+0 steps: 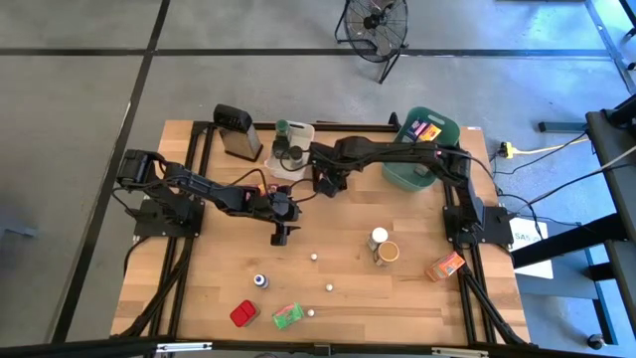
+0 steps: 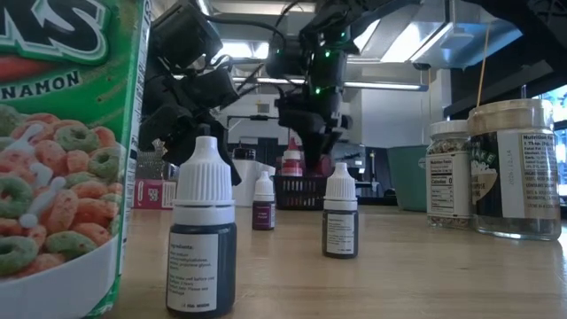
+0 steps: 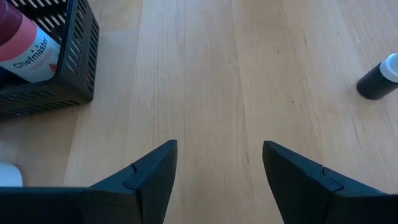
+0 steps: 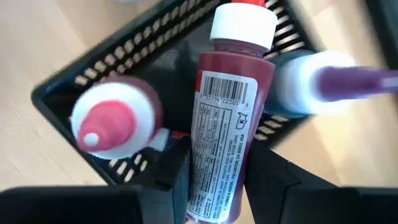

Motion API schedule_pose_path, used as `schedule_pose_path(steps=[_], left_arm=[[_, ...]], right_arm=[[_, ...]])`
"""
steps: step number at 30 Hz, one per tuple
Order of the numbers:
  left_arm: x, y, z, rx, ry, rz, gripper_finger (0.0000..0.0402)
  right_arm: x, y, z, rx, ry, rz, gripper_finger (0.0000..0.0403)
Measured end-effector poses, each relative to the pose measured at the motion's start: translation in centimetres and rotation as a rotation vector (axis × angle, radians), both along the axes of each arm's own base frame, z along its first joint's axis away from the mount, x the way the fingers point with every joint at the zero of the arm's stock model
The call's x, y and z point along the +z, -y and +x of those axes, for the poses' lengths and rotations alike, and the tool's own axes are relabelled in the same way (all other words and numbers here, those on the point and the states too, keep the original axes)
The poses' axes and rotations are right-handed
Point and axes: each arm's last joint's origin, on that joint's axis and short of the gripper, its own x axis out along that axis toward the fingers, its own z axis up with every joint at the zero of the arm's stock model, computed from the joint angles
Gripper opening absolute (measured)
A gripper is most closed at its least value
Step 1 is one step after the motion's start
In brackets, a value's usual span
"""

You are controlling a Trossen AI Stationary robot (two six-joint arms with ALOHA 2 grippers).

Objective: Pick & Place Kitchen Items
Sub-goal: Put the large red food coloring bottle into the black bin

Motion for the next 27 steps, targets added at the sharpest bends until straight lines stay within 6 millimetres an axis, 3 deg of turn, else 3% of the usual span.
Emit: schedule_pose_path(steps=[9, 16, 21, 27], left_arm=[[0.0, 0.0, 0.0, 0.0, 0.0, 0.0, 0.0233], [0.5, 0.0, -0.1, 0.008, 0.017, 0.007, 0.0231], [3.0, -0.1, -0.7, 0.015, 0.11, 0.006, 0.0232], [7.6, 0.0, -2.2, 0.046, 0.313, -0.047, 0.0231]], right_arm=[[4.4, -0.8, -1.8, -0.043, 0.058, -0.071, 0.0121], [7.8, -2.8, -3.7, -0.058, 0.074, -0.128, 0.0121], [10.7, -5.8, -5.0, -0.006, 0.161, -0.143, 0.0121], [13.7, -10.9, -6.1, 0.113, 0.306, -0.172, 0.0121]])
